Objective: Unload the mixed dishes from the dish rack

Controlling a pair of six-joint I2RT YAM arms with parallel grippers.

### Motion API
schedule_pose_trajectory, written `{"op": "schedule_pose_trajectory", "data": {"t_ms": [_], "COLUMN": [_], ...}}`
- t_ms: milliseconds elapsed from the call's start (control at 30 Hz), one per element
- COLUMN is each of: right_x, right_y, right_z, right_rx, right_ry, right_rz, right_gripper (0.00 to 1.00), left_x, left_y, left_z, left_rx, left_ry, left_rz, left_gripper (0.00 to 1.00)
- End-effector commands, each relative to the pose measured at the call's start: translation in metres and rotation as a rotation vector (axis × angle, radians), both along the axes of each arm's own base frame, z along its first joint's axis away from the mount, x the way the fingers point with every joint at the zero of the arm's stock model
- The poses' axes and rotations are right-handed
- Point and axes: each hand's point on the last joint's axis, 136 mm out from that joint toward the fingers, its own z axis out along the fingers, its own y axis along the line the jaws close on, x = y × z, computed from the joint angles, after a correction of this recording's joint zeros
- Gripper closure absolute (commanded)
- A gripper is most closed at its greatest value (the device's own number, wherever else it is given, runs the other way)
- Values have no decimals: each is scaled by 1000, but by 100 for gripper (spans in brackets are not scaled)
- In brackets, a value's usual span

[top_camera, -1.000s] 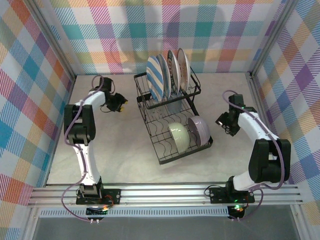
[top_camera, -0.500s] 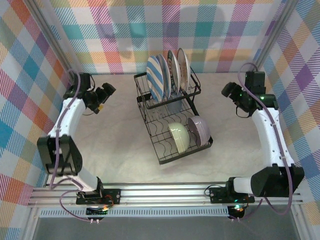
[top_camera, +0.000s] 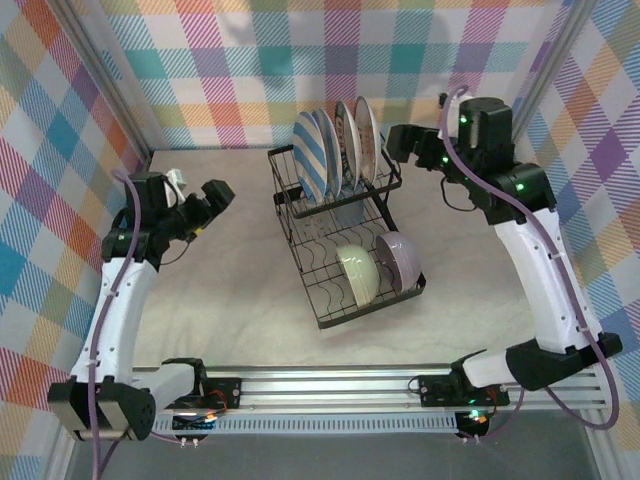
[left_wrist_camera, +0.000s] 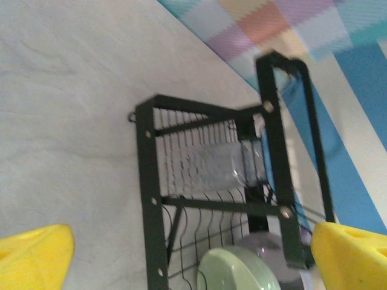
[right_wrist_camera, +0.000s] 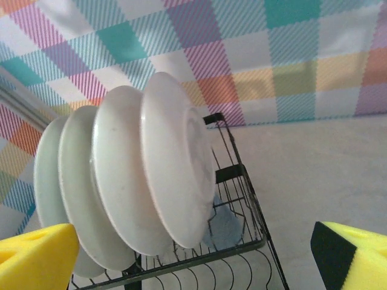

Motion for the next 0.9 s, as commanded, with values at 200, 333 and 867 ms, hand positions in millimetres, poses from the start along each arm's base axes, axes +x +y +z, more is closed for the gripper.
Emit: {"op": "schedule_pose_trajectory", "data": {"t_ms": [200, 333, 867], "right_x": [16, 30, 60], "right_y": [31, 39, 42], "right_z": [-10, -19, -48], "right_rx": [-212, -244, -334], "right_ry": [-18, 12, 80], "right_rz": [7, -7, -113], "right_gripper": [4, 8, 28], "left_x": [-30, -46, -68], "left_y": [-65, -92, -140], "left_z": [38, 52, 72], "left_rx": [-56, -90, -151], "left_ry": [-209, -297, -428], "left_rz": [-229, -320, -428], "left_gripper": [0, 0, 0]}}
